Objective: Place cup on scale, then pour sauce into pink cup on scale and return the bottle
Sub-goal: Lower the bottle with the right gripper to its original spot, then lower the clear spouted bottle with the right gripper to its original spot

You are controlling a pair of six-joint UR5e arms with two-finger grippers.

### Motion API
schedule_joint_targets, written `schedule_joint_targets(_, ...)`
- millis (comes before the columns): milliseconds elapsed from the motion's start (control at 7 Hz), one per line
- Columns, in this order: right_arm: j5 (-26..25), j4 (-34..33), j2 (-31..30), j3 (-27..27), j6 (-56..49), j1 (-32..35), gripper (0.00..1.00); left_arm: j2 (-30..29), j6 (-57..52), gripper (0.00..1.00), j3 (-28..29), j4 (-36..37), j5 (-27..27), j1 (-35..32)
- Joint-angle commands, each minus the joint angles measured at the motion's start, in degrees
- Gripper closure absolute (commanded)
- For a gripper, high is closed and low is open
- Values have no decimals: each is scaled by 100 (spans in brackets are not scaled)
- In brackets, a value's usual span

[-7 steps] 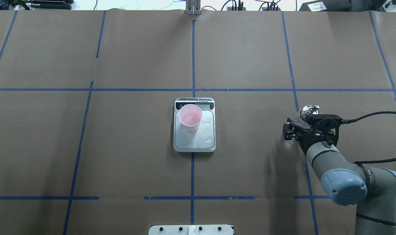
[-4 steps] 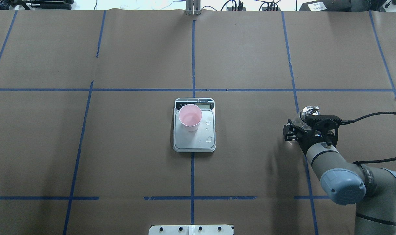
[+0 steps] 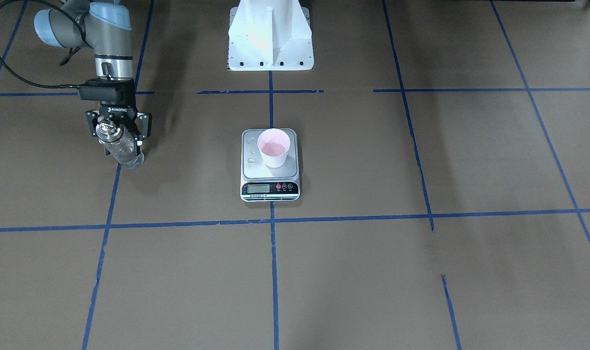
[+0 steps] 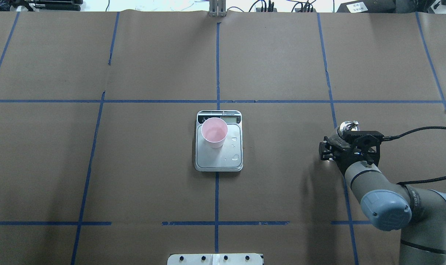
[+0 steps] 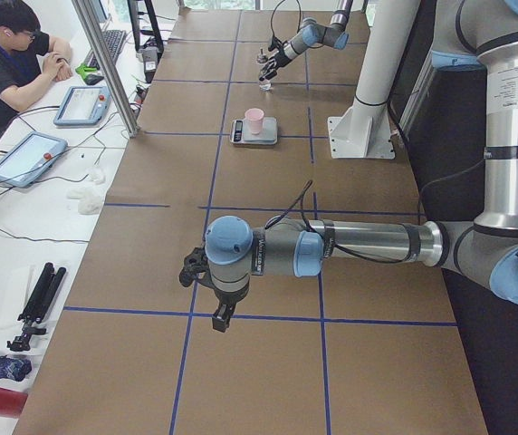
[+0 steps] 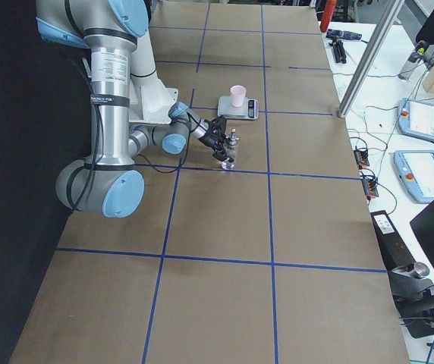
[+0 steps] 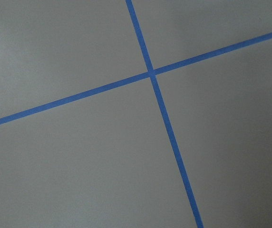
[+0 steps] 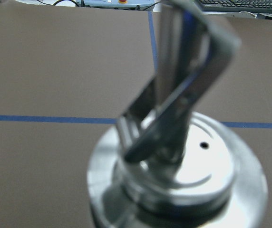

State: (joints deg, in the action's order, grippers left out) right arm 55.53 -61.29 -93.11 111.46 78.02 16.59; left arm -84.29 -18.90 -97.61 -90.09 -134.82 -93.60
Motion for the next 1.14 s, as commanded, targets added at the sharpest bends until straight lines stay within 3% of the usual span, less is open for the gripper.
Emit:
schedule_joint_targets(0, 11, 3, 3, -1, 3, 10, 0, -17, 0, 0, -4, -9, 0, 0)
schedule_joint_targets(1000, -16, 21, -102, 52, 56, -138, 0, -35, 0, 0, -4, -9, 0, 9)
